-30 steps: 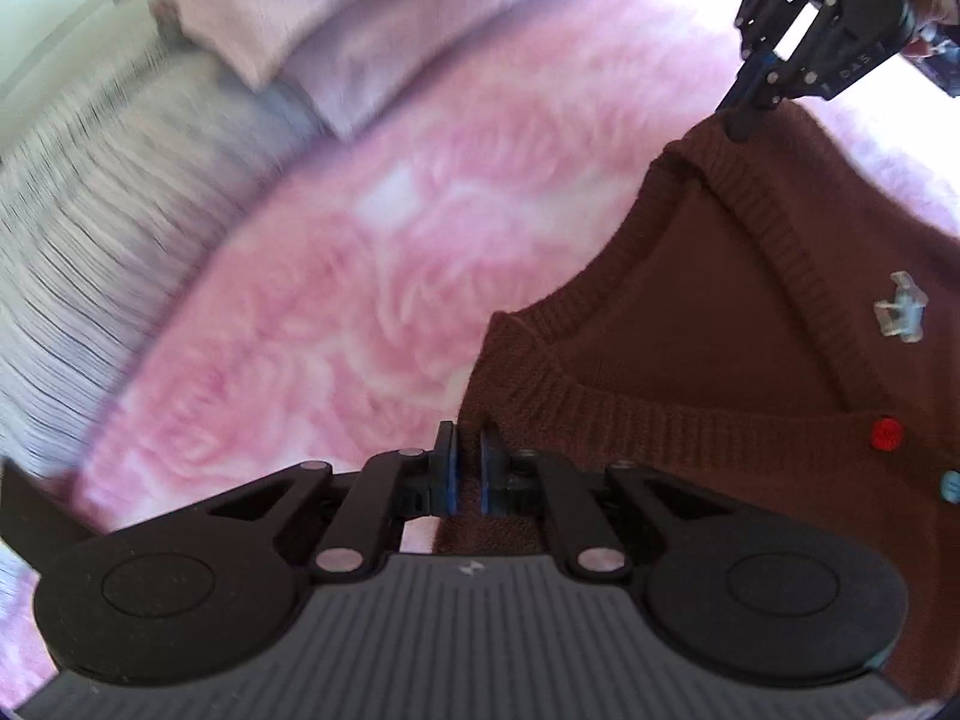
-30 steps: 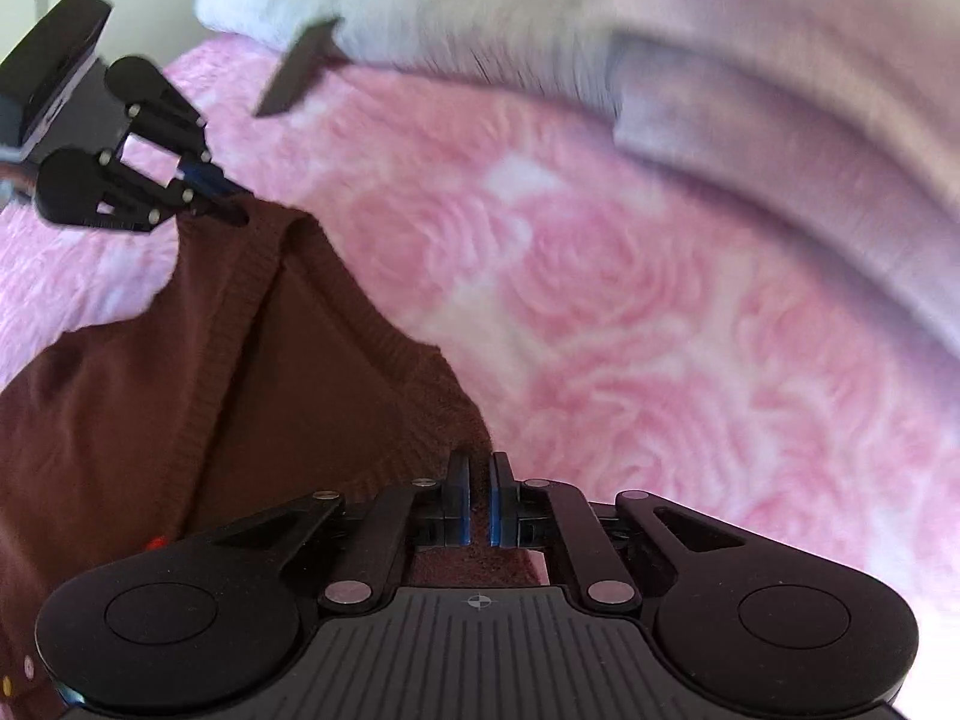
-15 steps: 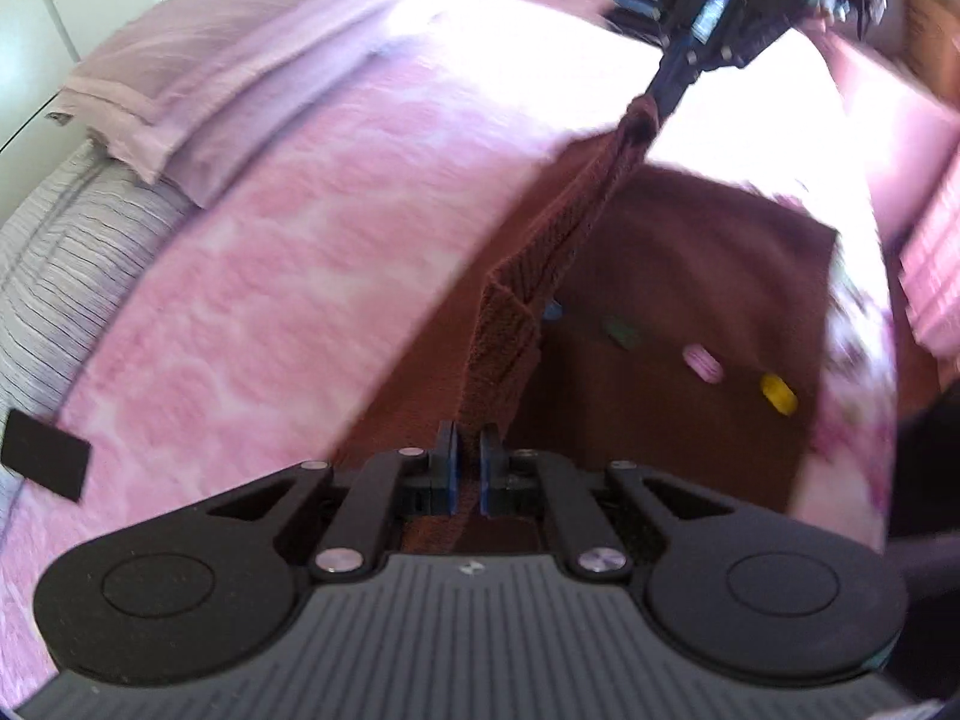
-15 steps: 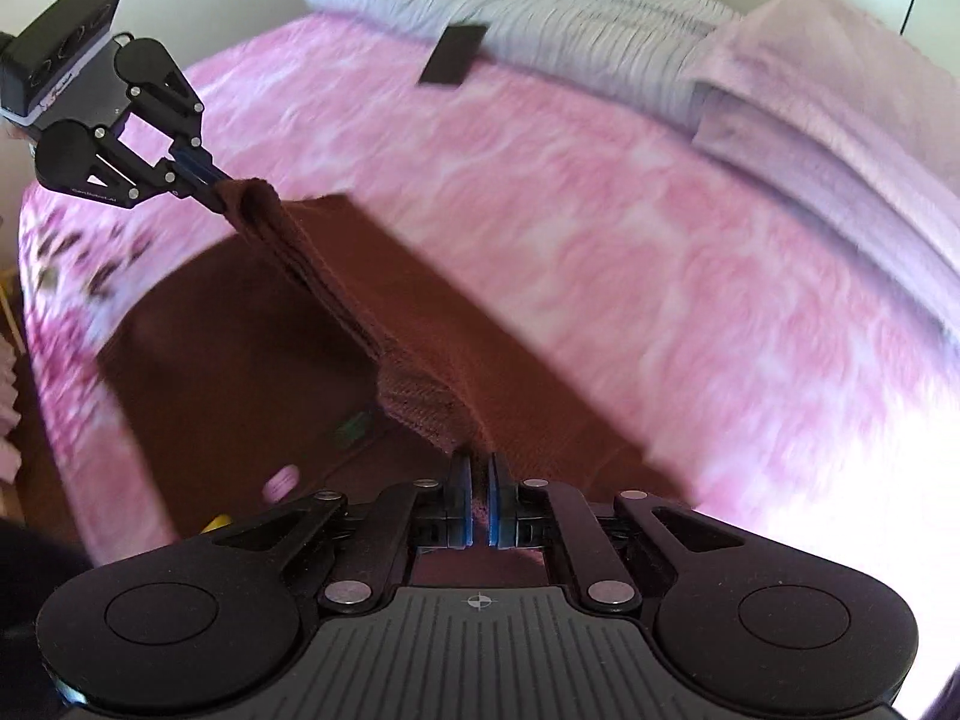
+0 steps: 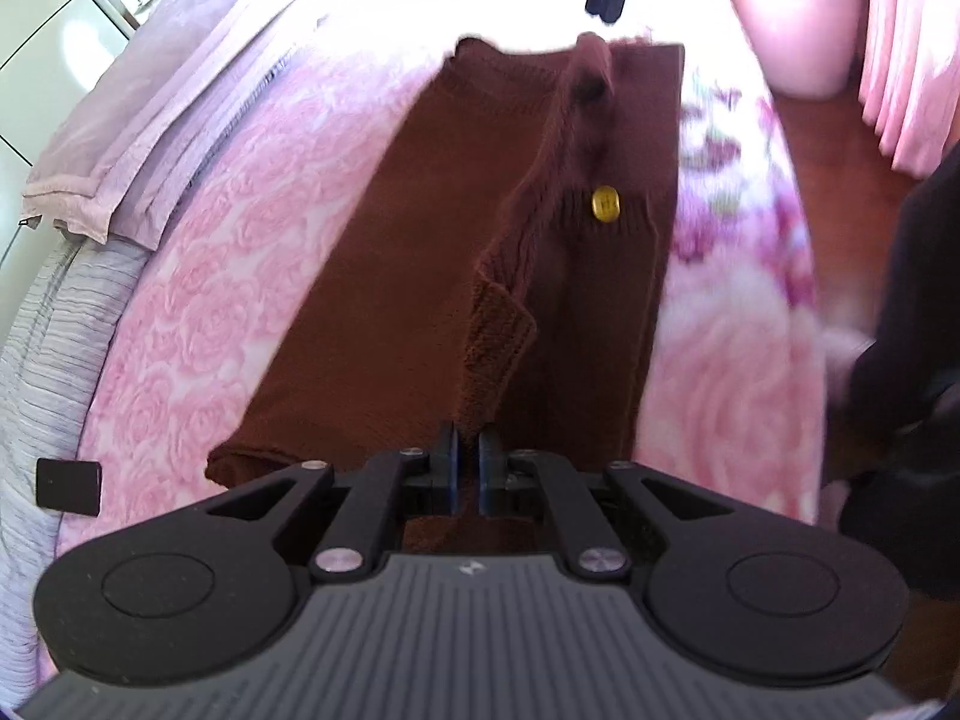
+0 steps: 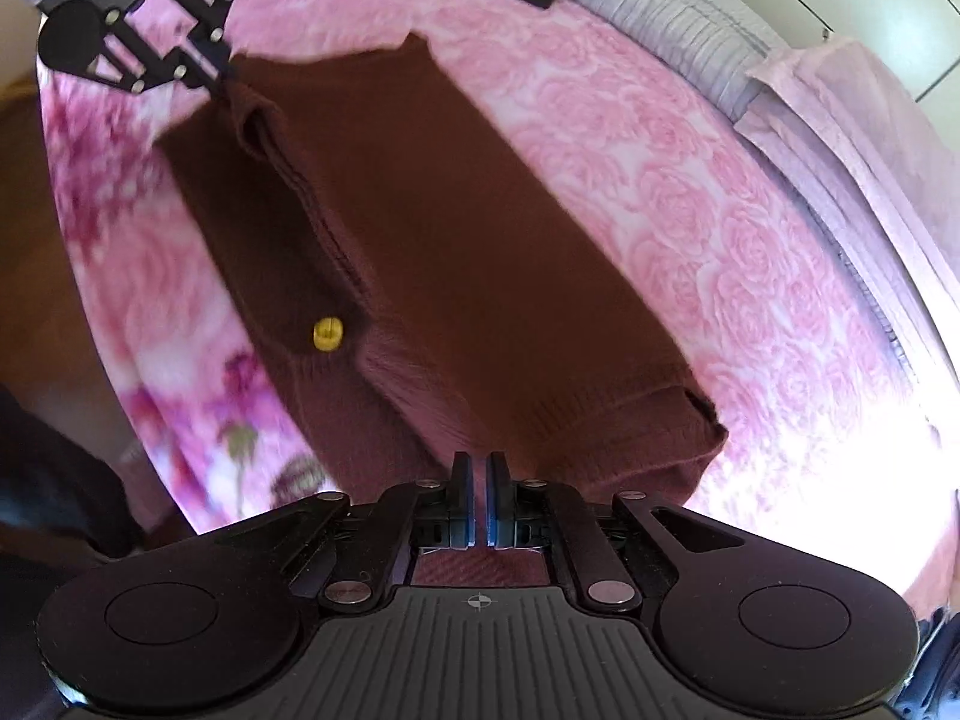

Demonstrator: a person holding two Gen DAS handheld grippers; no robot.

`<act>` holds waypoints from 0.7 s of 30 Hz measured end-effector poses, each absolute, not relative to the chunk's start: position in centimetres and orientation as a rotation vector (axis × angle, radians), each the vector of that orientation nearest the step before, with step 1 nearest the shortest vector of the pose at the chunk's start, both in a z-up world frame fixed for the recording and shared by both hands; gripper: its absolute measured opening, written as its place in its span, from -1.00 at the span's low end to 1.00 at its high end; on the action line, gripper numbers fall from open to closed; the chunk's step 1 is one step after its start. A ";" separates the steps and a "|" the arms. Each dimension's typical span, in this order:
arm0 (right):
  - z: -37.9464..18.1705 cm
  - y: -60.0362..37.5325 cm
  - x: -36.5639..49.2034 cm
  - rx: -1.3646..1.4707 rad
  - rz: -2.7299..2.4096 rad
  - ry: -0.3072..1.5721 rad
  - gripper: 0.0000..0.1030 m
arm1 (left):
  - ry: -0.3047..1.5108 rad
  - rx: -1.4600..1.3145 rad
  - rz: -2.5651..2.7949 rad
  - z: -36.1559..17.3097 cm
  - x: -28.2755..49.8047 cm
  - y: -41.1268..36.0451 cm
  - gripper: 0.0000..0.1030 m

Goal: Fold clothes

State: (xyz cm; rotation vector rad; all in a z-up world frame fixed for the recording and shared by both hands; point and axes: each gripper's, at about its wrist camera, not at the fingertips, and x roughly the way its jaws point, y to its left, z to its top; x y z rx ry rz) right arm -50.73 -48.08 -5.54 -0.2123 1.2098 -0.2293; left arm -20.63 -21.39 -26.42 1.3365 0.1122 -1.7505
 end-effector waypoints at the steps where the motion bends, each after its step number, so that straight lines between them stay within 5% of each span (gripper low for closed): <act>1: -6.5 -47.9 -51.1 -0.235 -0.232 1.211 -0.96 | 0.102 1.348 -1.749 -27.3 -20.9 -21.2 -0.93; 10: -11.0 -48.2 -53.6 -0.129 -0.239 1.142 -0.94 | 0.096 1.306 -1.660 -30.5 -21.4 -19.0 -0.91; 21: -13.2 -49.2 -57.3 -0.047 -0.330 0.823 -0.90 | -0.067 1.135 -1.544 -33.1 -22.1 -16.4 -0.84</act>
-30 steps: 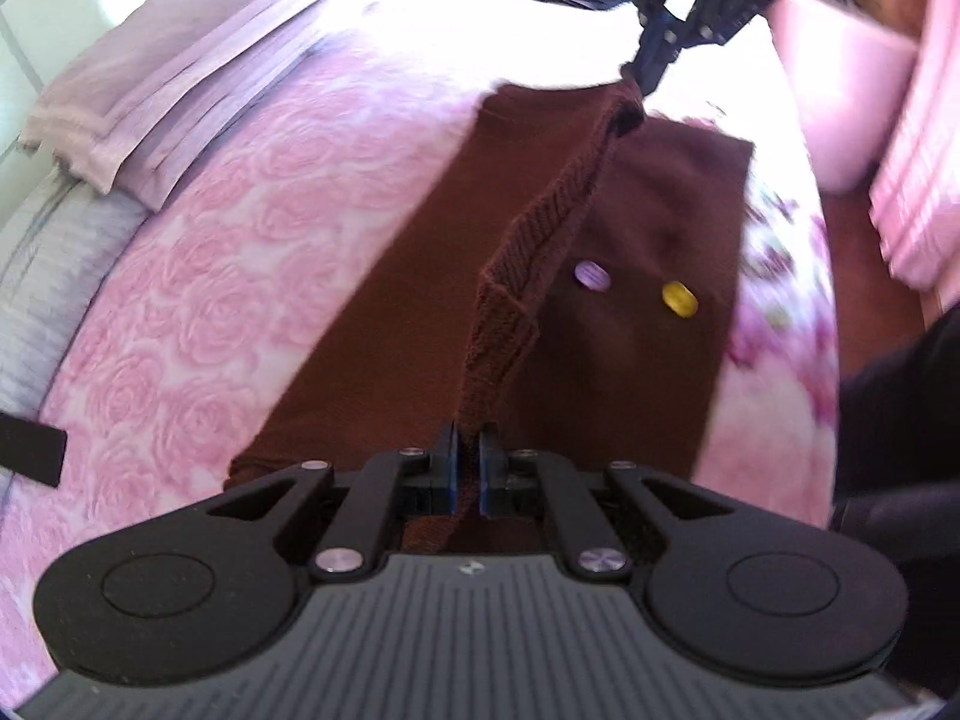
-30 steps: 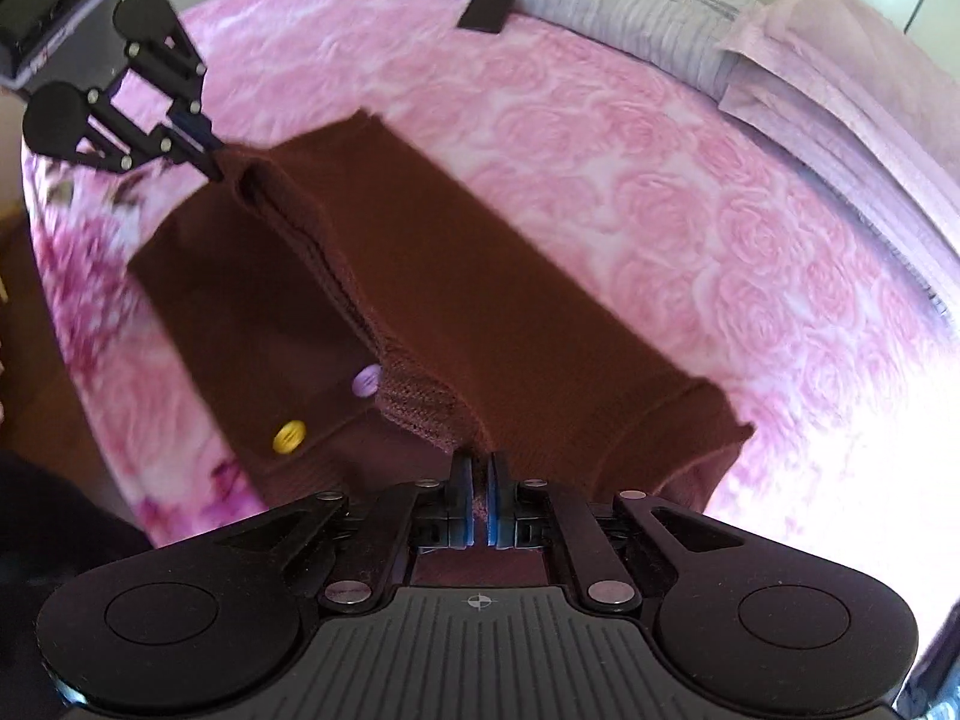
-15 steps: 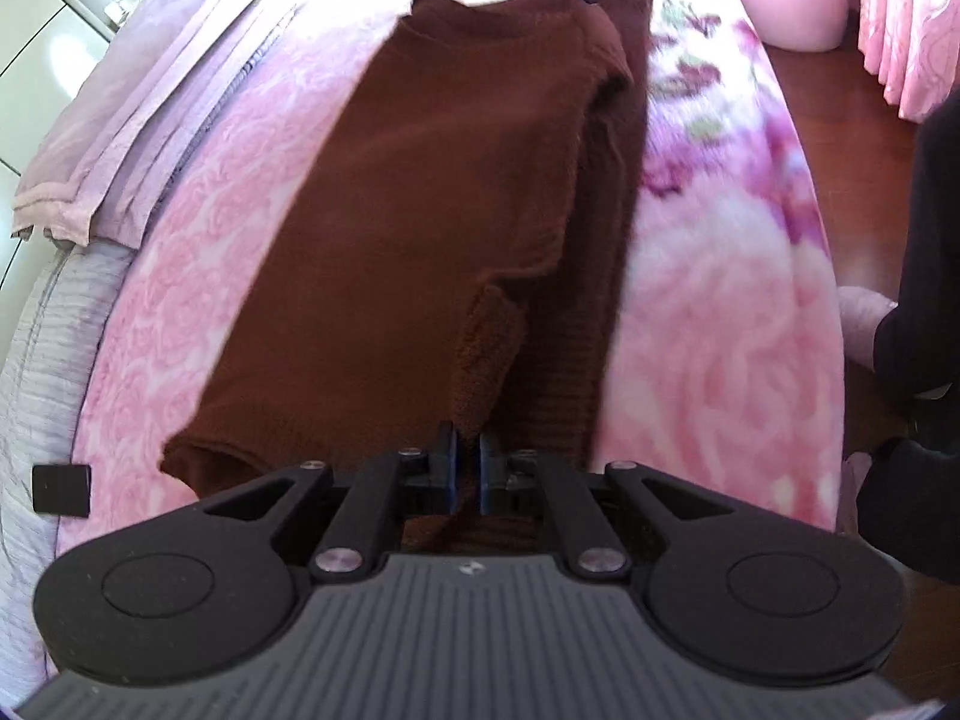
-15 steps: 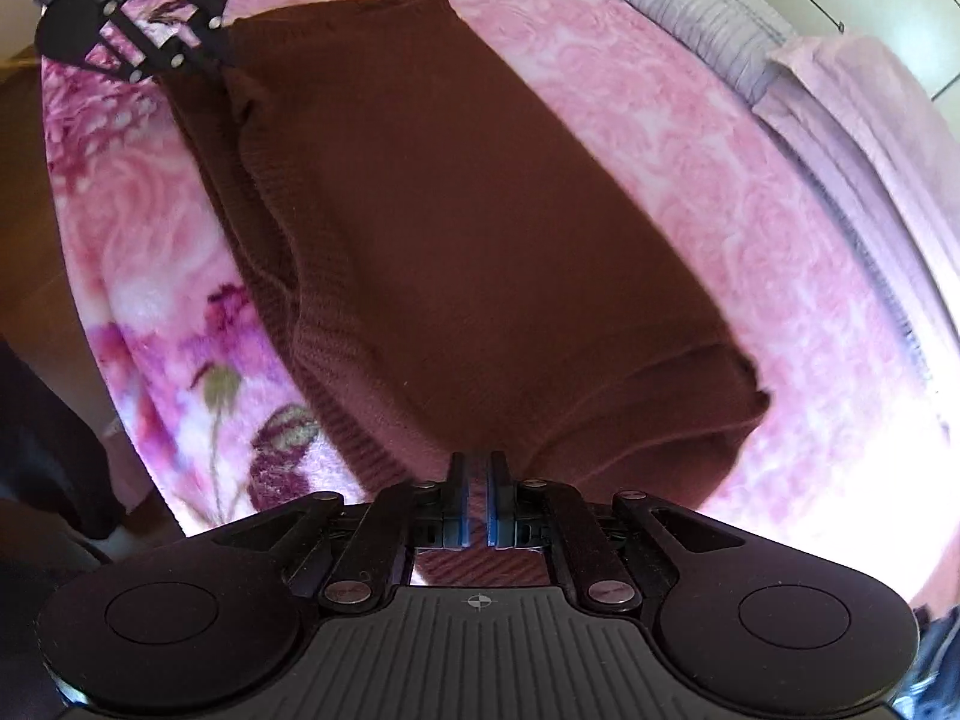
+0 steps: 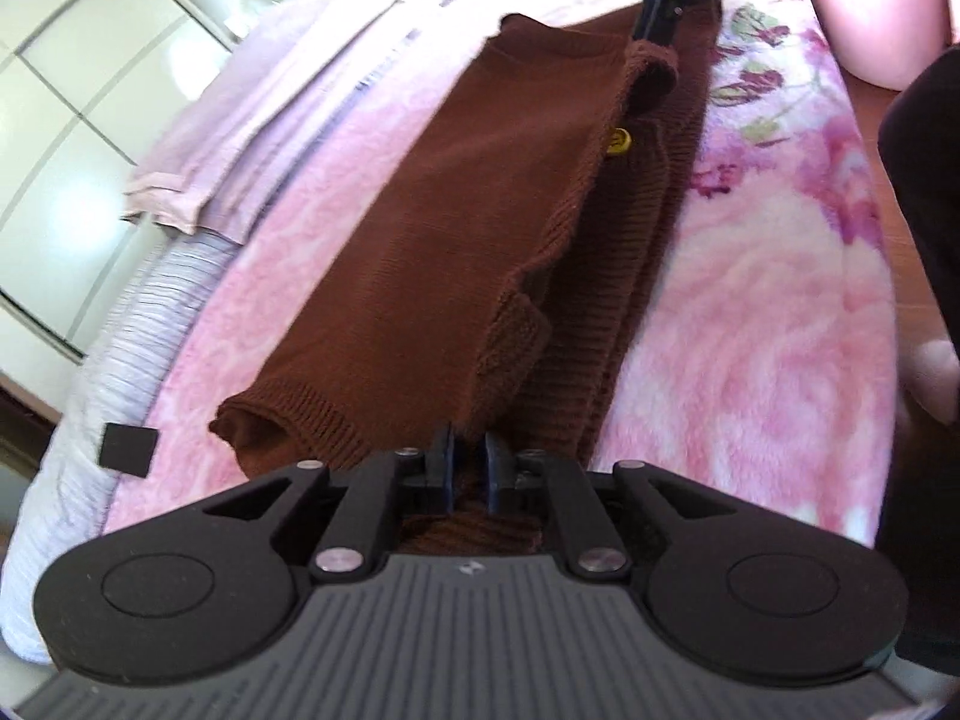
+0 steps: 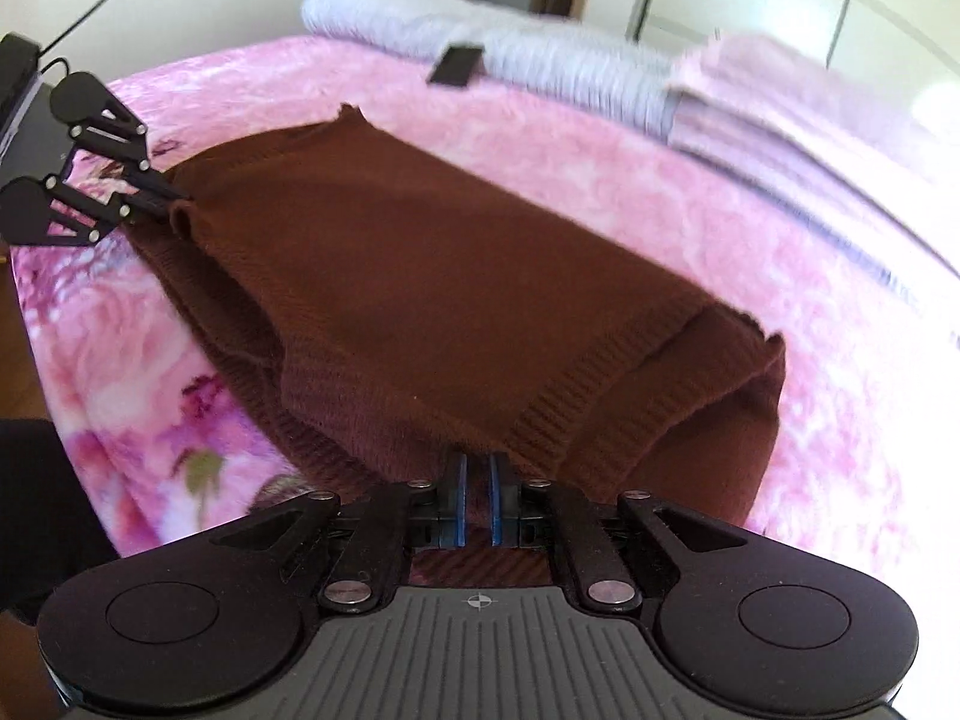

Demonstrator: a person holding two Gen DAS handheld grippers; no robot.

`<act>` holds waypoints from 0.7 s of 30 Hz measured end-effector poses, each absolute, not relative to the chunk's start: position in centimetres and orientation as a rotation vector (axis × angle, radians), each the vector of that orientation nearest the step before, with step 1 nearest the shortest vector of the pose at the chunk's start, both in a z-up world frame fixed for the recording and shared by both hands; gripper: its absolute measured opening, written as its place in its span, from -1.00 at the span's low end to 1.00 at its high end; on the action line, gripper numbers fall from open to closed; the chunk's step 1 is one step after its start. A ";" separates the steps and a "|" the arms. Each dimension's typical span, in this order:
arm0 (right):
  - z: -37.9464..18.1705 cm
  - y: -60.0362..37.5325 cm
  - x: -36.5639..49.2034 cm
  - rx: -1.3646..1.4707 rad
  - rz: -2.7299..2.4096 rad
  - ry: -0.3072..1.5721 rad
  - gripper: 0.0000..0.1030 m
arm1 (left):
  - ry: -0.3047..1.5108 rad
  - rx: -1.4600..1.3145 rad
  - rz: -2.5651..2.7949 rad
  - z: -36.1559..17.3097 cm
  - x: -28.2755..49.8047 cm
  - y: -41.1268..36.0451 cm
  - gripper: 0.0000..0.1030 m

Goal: Fold clothes

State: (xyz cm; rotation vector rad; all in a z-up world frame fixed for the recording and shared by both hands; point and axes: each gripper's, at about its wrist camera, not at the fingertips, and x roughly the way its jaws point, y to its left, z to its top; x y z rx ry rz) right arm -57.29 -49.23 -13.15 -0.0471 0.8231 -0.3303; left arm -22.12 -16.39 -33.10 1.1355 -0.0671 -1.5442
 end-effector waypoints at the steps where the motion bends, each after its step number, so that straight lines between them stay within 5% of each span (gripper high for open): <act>1: -13.4 -49.0 -57.5 -0.069 -0.329 0.800 -0.90 | -0.081 1.123 -1.533 -33.3 -22.2 -16.1 -0.84; 3: -13.7 -48.4 -57.8 -0.125 -0.327 0.753 -0.87 | -0.107 1.101 -1.509 -33.7 -22.4 -15.7 -0.83; 4: -13.8 -48.0 -58.0 -0.160 -0.328 0.733 -0.65 | -0.117 1.089 -1.498 -33.8 -22.5 -15.6 -0.82; 7: -13.9 -46.7 -58.7 -0.271 -0.346 0.662 0.61 | -0.147 1.066 -1.461 -34.1 -22.9 -15.1 -0.81; 16: -12.6 -42.1 -60.6 -0.569 -0.353 0.687 0.60 | -0.167 1.114 -1.349 -33.8 -24.4 -14.5 -0.80; 19: -12.7 -41.7 -60.1 -0.642 -0.317 0.741 0.24 | -0.182 1.140 -1.331 -33.3 -24.4 -14.9 -0.69; 21: -13.3 -41.7 -59.4 -0.699 -0.290 0.776 0.18 | -0.212 1.172 -1.340 -33.3 -24.5 -15.1 -0.54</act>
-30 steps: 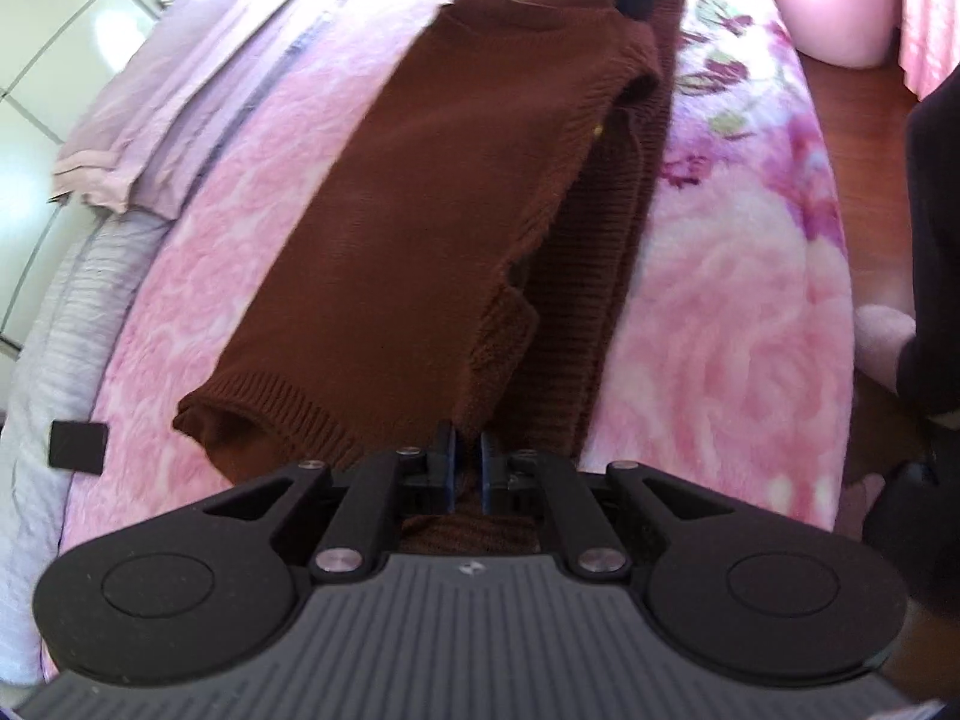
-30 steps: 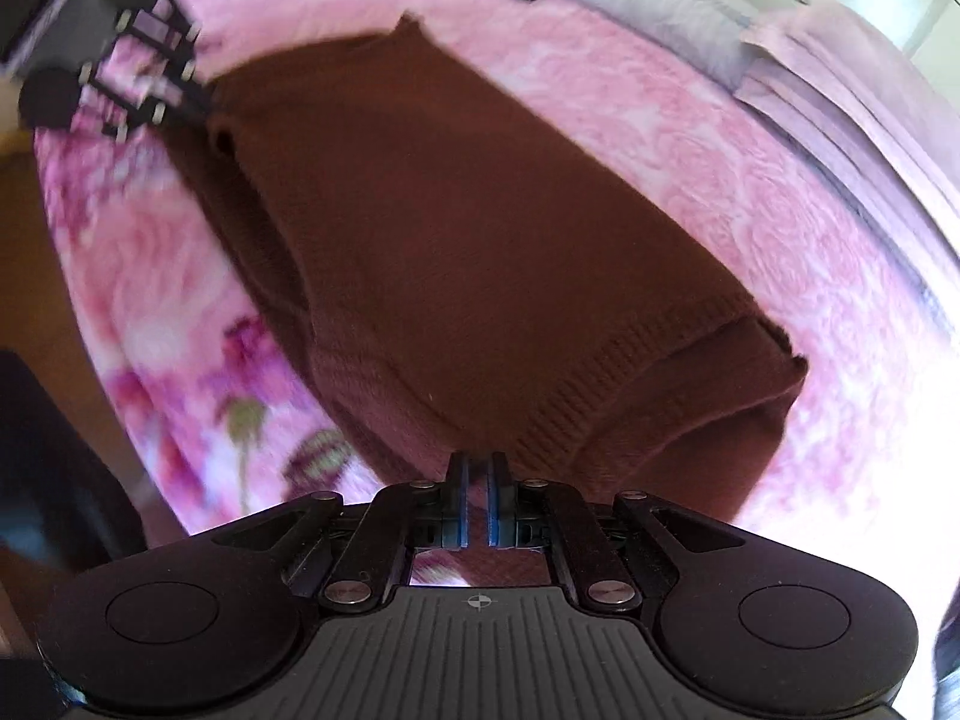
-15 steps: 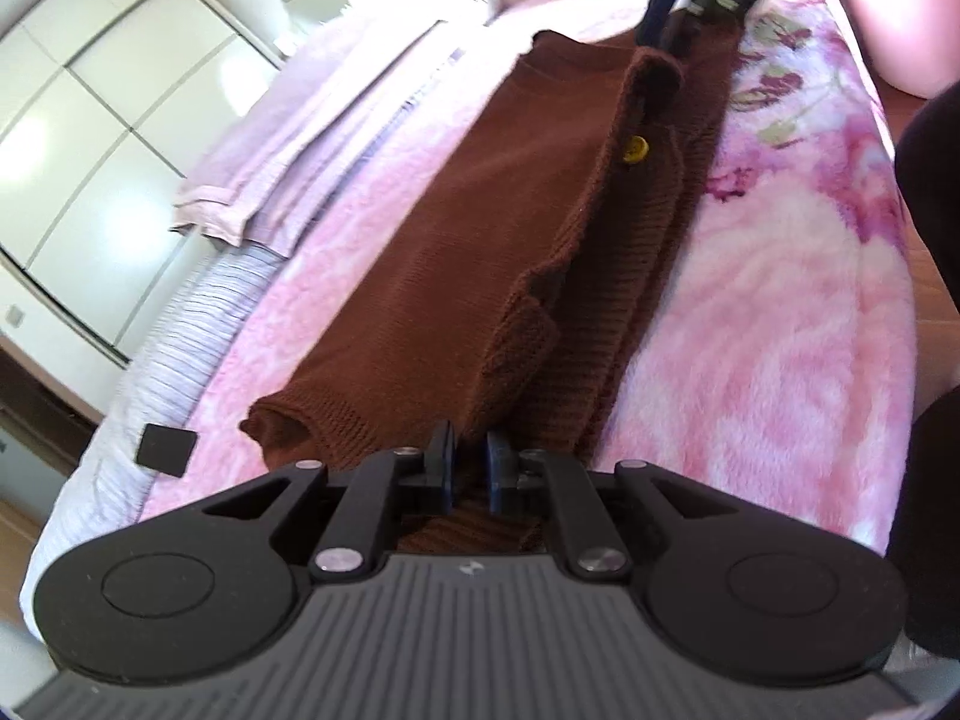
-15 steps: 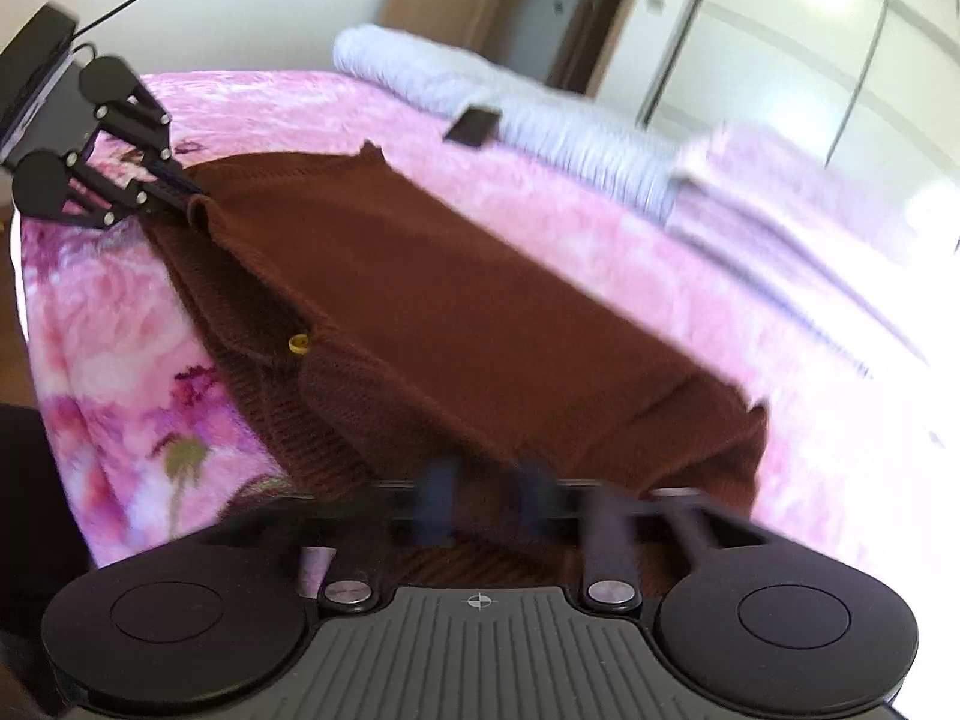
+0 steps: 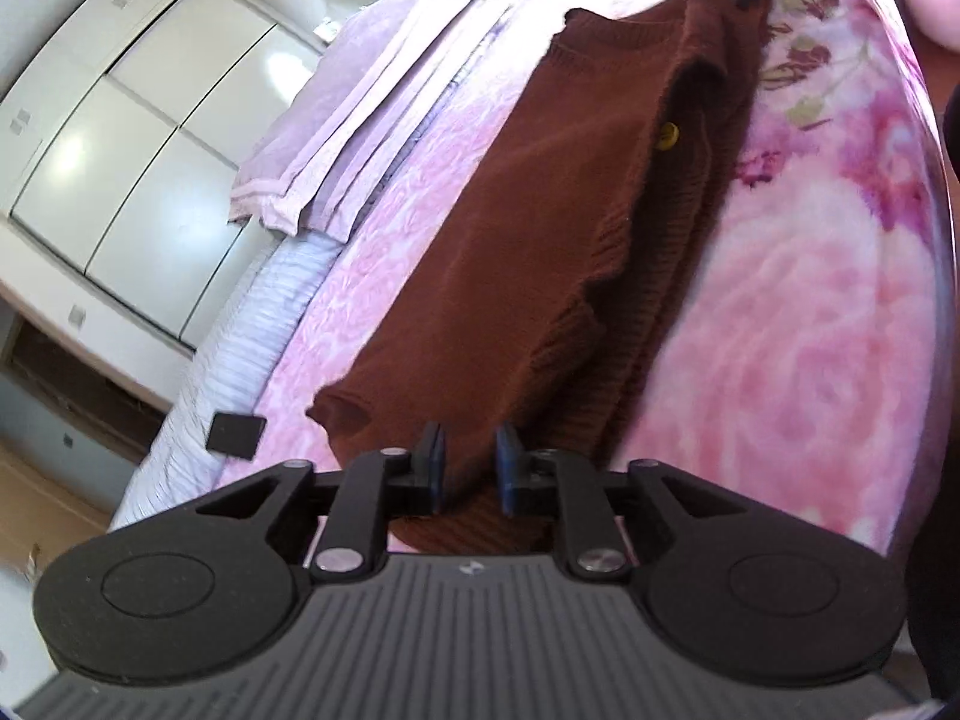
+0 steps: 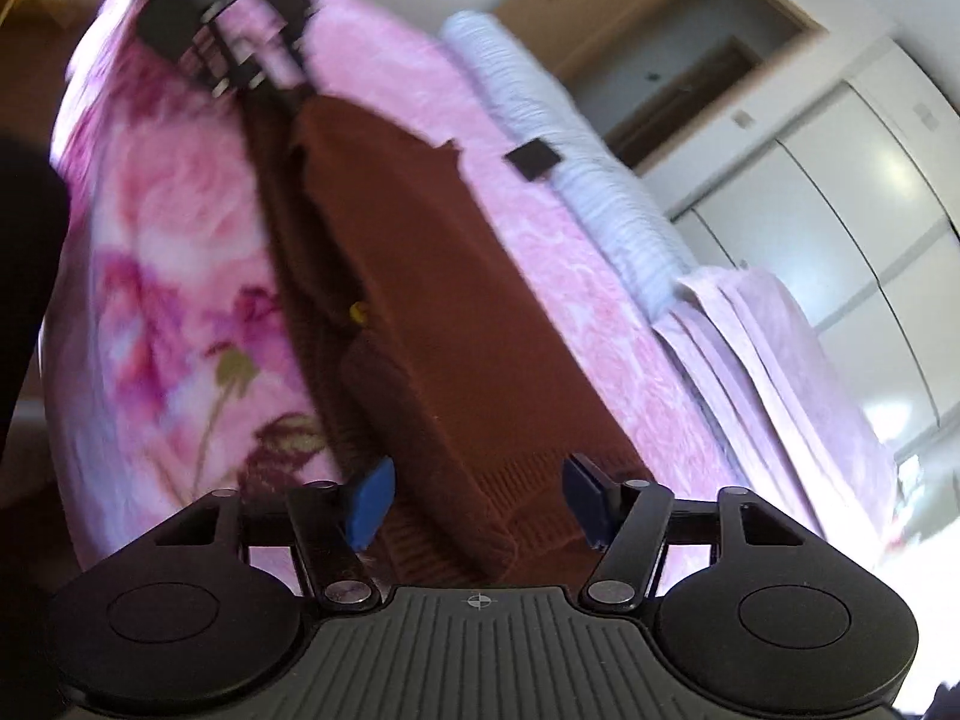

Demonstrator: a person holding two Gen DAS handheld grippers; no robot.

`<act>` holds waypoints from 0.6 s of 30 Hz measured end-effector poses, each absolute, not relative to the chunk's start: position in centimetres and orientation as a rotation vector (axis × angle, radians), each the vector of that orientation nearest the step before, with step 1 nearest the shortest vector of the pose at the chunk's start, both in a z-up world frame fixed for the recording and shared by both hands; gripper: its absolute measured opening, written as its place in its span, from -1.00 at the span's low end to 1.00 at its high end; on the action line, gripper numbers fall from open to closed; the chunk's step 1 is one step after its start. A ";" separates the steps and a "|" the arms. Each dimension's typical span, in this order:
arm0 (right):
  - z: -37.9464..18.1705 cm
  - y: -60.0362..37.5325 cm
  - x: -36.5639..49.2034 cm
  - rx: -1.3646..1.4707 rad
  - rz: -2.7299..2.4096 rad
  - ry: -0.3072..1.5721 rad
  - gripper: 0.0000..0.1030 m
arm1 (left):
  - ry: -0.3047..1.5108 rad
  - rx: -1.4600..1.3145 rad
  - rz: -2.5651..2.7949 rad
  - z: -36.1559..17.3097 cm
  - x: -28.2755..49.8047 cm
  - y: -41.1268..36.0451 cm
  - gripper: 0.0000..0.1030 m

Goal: Fold clothes

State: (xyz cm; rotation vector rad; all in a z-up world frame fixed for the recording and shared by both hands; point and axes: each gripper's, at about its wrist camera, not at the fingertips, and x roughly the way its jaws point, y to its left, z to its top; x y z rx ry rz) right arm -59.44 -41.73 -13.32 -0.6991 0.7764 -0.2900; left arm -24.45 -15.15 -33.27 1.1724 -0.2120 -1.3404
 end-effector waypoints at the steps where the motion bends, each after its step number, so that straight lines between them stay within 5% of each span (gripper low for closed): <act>1: -13.6 -41.9 -59.0 -0.721 -0.273 0.796 0.17 | -0.225 1.195 -1.359 -33.4 -24.5 -15.3 -0.52; 9: -16.0 -43.6 -56.6 -0.782 -0.180 0.909 0.13 | -0.361 1.372 -1.458 -34.5 -24.2 -16.2 -0.56; 13: -16.7 -43.9 -56.2 -0.775 -0.132 0.935 -0.71 | -0.349 1.379 -1.485 -34.7 -23.4 -16.3 -0.55; 18: -16.4 -44.4 -56.5 -0.704 -0.168 0.905 -0.87 | -0.311 1.355 -1.476 -34.8 -23.7 -17.1 -1.00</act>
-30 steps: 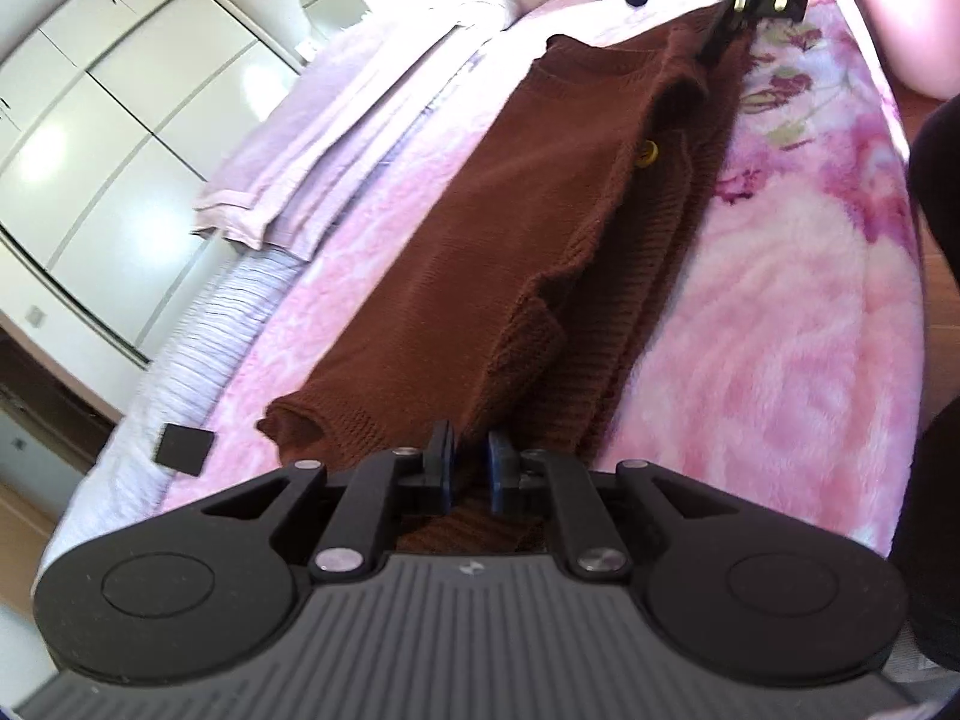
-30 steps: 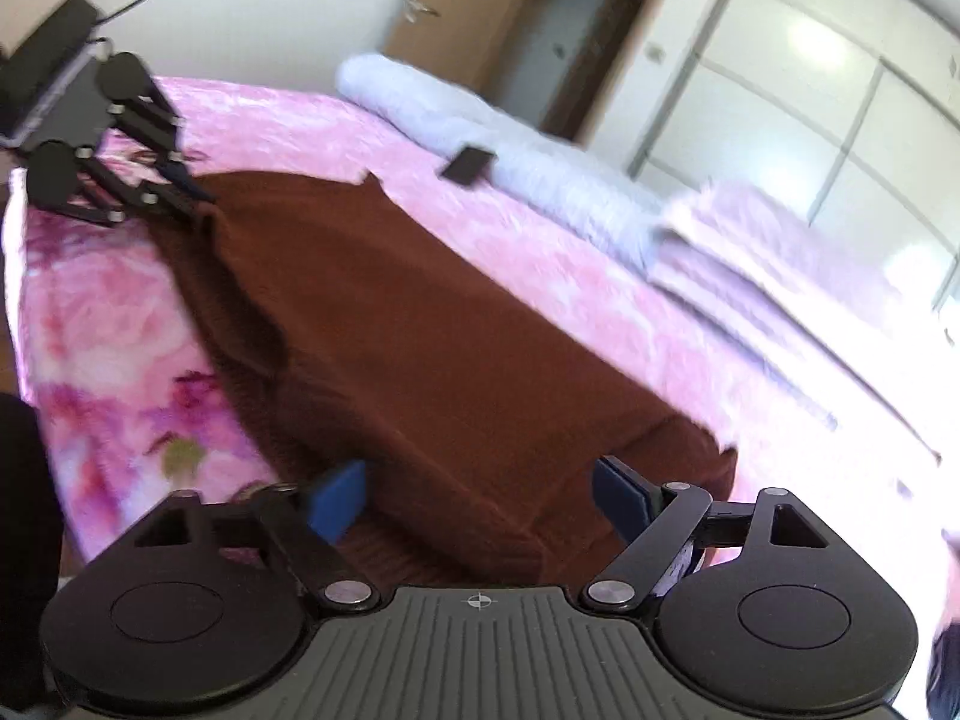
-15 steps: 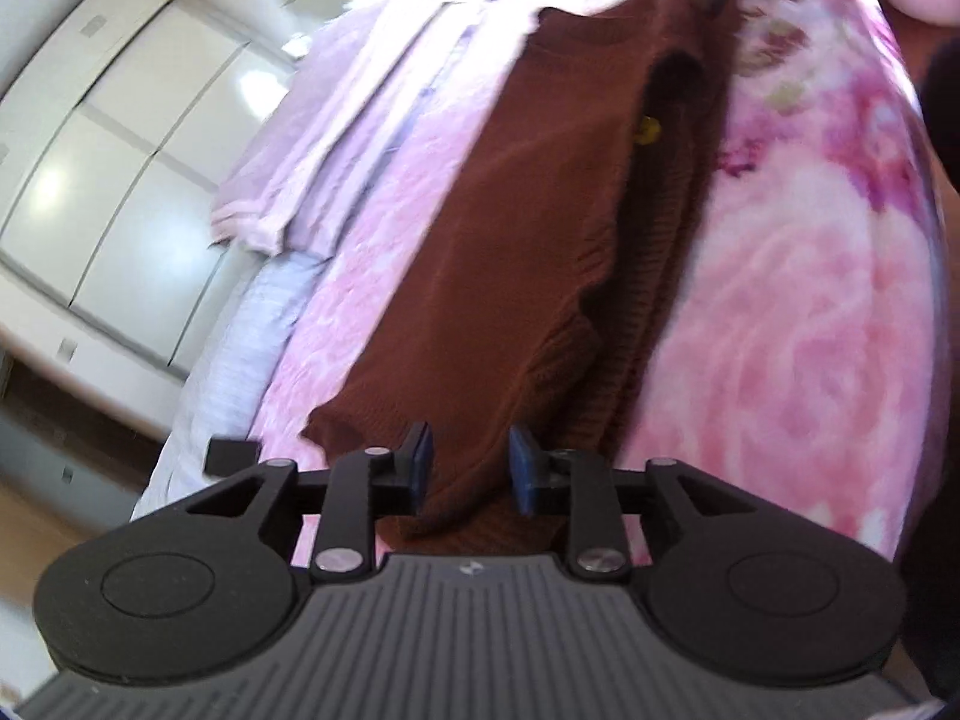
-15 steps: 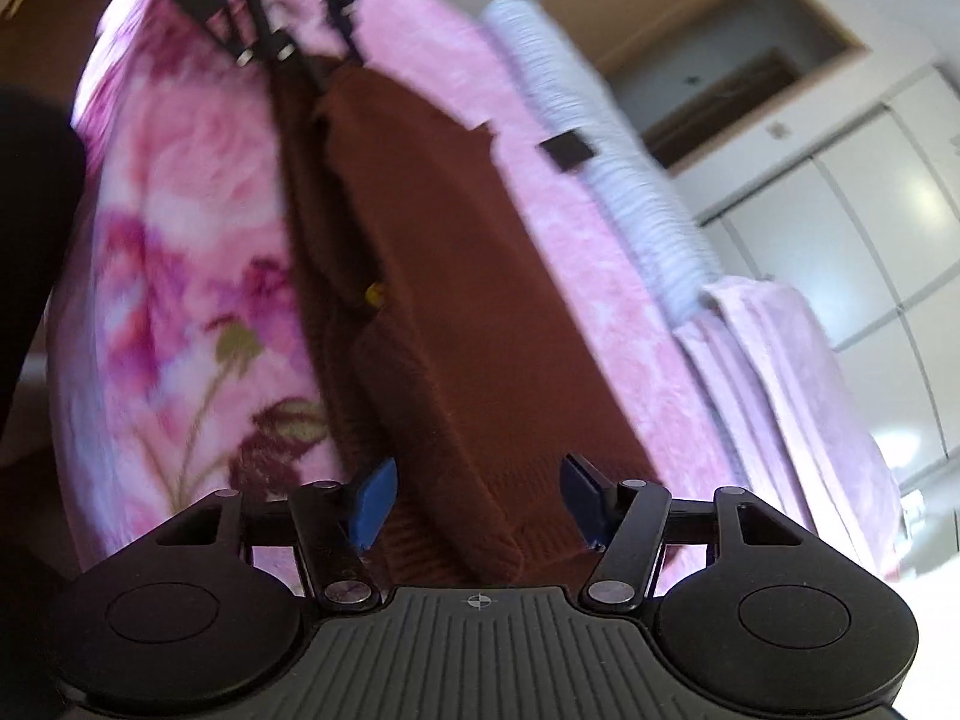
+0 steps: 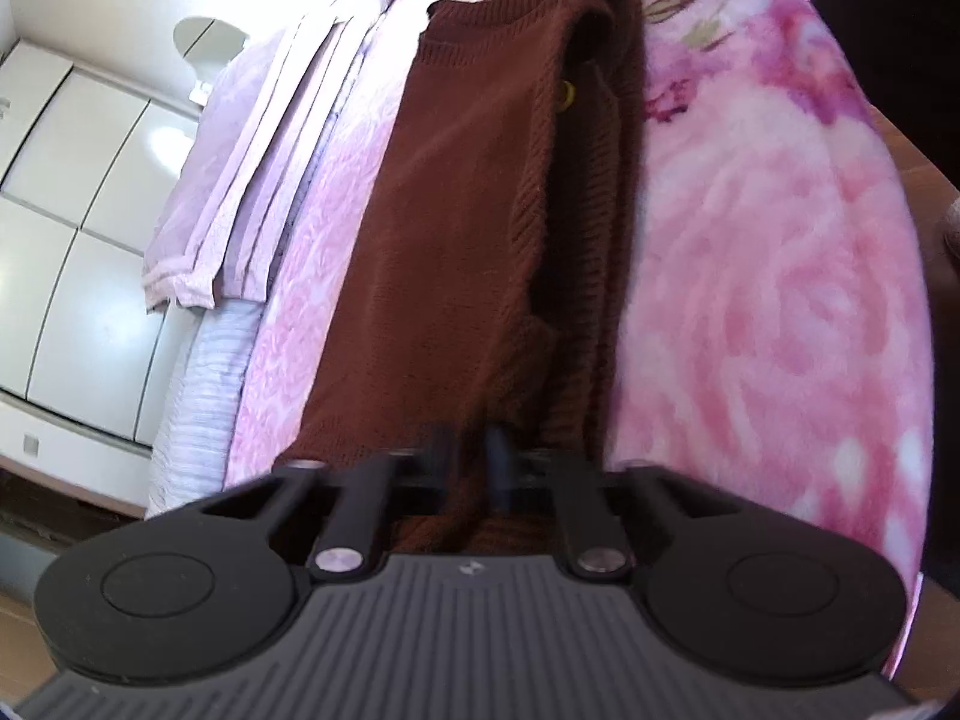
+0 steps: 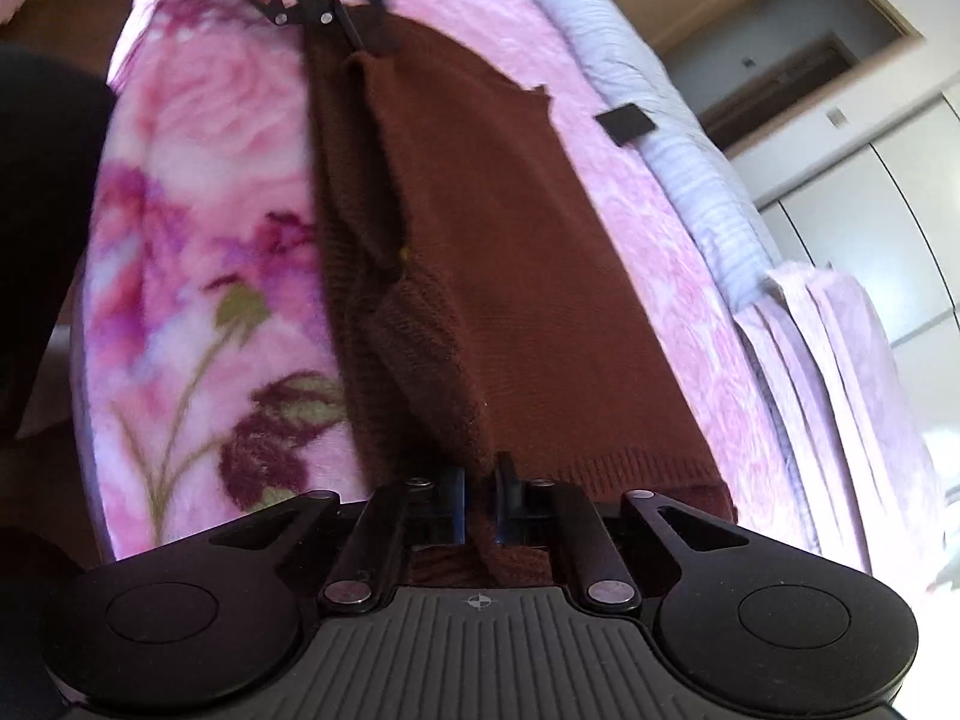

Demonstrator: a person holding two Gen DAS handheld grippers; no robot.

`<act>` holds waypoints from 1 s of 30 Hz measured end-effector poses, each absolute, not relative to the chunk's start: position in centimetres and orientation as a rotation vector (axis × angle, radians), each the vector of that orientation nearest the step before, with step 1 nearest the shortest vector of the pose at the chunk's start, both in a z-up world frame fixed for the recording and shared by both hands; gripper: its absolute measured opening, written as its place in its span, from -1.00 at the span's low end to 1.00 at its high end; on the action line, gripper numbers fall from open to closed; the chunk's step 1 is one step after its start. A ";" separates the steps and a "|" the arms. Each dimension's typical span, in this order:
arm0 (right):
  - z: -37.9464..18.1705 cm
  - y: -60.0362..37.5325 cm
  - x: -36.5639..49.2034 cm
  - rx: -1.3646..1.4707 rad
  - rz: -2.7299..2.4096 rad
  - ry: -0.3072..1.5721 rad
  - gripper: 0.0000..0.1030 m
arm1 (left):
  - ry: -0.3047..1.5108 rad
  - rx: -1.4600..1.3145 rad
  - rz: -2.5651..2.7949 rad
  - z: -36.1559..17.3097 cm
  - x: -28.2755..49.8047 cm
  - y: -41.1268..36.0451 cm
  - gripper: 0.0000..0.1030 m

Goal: Fold clothes

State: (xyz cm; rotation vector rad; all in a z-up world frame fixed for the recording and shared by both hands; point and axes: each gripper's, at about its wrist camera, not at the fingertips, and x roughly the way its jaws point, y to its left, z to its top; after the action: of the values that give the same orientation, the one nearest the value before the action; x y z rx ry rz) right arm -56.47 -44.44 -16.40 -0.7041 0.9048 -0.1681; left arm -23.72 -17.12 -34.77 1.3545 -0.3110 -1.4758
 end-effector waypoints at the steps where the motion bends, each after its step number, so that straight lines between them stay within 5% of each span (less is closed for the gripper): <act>1: -16.1 -44.7 -56.6 -0.711 -0.176 0.896 -0.88 | -0.305 1.327 -1.475 -34.3 -23.8 -17.3 -1.00; 11: -6.7 -48.4 -56.8 -0.851 -0.435 0.684 -0.89 | -0.317 1.086 -1.472 -26.2 -23.7 -19.0 -1.00; 19: -16.9 -46.1 -59.2 -0.714 -0.291 0.897 -0.89 | -0.246 1.230 -1.513 -32.3 -25.4 -17.5 -0.89; 21: -16.6 -46.4 -59.3 -0.672 -0.309 0.878 -0.89 | -0.306 1.289 -1.506 -33.4 -25.9 -17.5 -0.54; 23: -16.0 -47.0 -59.0 -0.655 -0.319 0.868 -0.89 | -0.393 1.336 -1.499 -34.1 -25.8 -18.3 -0.42; 29: -15.1 -47.9 -58.6 -0.666 -0.320 0.863 -0.89 | -0.658 1.569 -1.524 -36.2 -25.9 -21.3 -0.44; 30: -15.3 -47.9 -58.6 -0.664 -0.320 0.863 -0.89 | -0.653 1.575 -1.527 -36.3 -25.8 -21.8 -0.58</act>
State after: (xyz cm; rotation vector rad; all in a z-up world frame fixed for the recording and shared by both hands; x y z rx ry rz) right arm -58.64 -47.92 -15.28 -0.6641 0.8635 -0.3200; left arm -25.75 -21.82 -36.27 1.5750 -0.6527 -1.5267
